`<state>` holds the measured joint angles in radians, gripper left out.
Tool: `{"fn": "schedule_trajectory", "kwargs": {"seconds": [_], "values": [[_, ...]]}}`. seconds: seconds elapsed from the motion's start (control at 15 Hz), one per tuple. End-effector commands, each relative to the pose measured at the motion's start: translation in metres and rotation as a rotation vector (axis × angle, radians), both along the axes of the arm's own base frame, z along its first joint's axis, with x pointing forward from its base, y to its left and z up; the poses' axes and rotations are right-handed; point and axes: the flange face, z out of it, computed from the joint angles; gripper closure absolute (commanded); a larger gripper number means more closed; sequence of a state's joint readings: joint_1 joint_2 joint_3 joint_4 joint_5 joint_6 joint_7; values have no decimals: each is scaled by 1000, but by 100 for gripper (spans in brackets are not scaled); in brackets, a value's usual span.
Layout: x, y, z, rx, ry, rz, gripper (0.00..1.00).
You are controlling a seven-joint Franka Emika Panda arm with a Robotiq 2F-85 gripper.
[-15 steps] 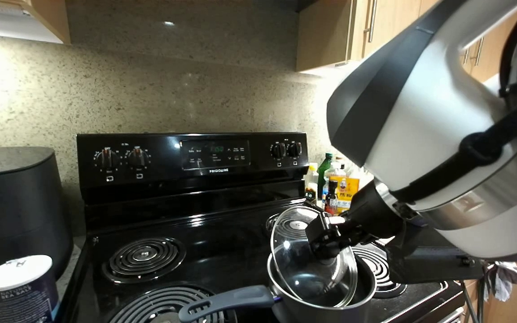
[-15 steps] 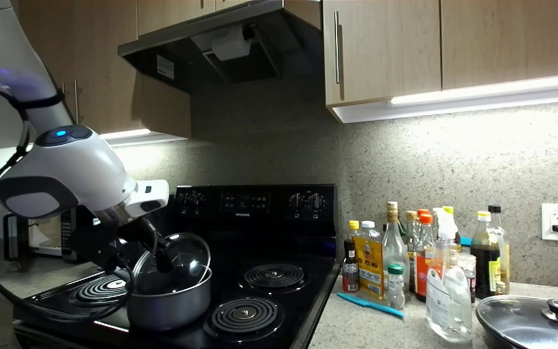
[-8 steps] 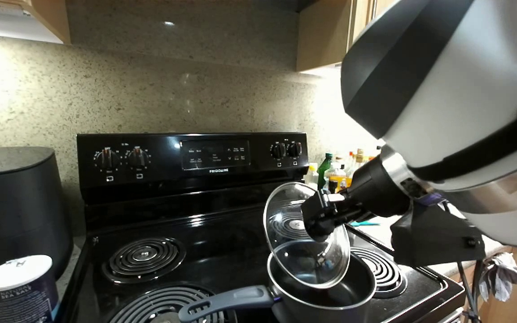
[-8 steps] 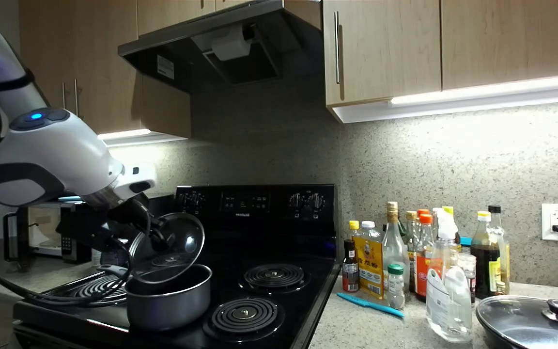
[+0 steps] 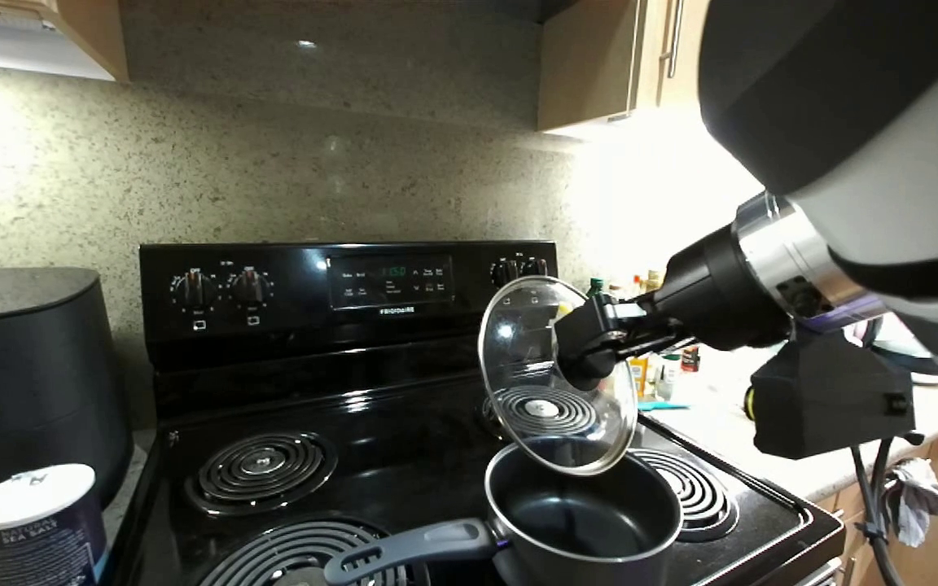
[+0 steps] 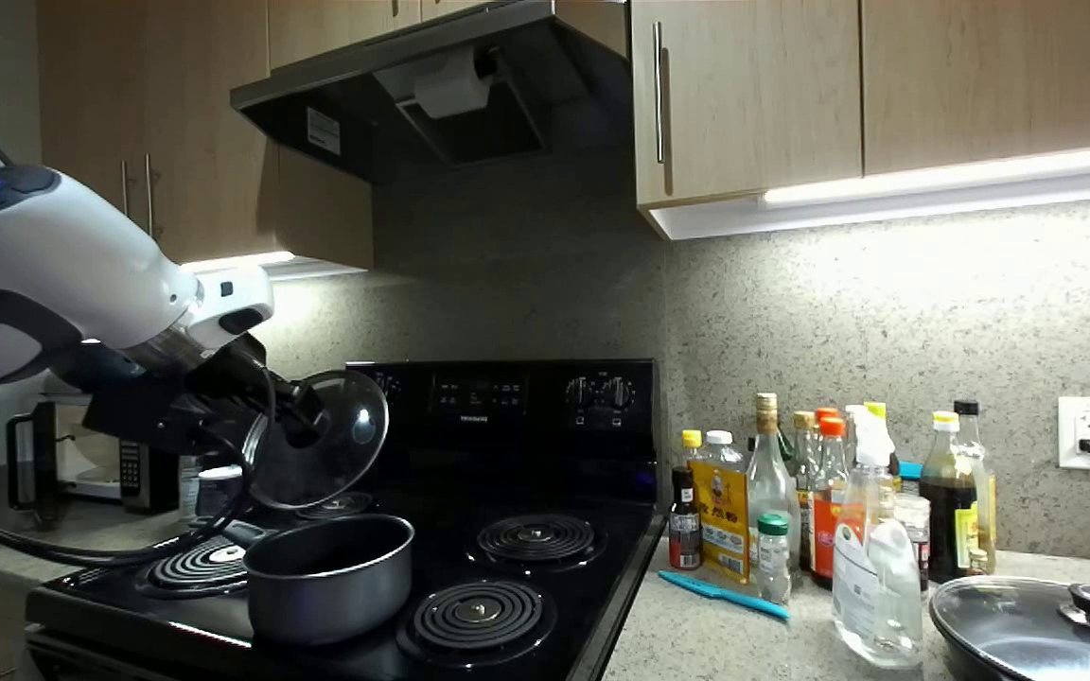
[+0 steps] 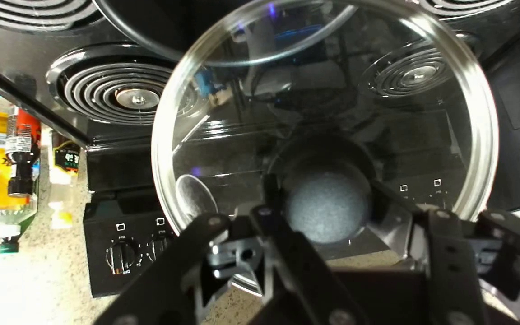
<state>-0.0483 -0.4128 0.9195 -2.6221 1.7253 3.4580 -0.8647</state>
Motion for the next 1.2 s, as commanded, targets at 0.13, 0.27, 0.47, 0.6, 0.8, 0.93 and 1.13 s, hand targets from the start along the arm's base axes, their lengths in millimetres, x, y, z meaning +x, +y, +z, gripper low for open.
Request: {"fn": "schedule_trajectory", "kwargs": {"seconds": [0.13, 0.27, 0.47, 0.6, 0.8, 0.93, 1.13], "values": [[-4, 2, 11, -24, -48, 5, 77], [-8, 6, 20, -41, -89, 12, 77], [-13, 12, 35, -50, -146, 15, 77], [-10, 12, 22, -42, -96, 24, 52], [-14, 13, 28, -50, -120, 26, 52], [-13, 13, 28, -50, -121, 24, 52], [-13, 12, 28, -50, -121, 22, 52]]}}
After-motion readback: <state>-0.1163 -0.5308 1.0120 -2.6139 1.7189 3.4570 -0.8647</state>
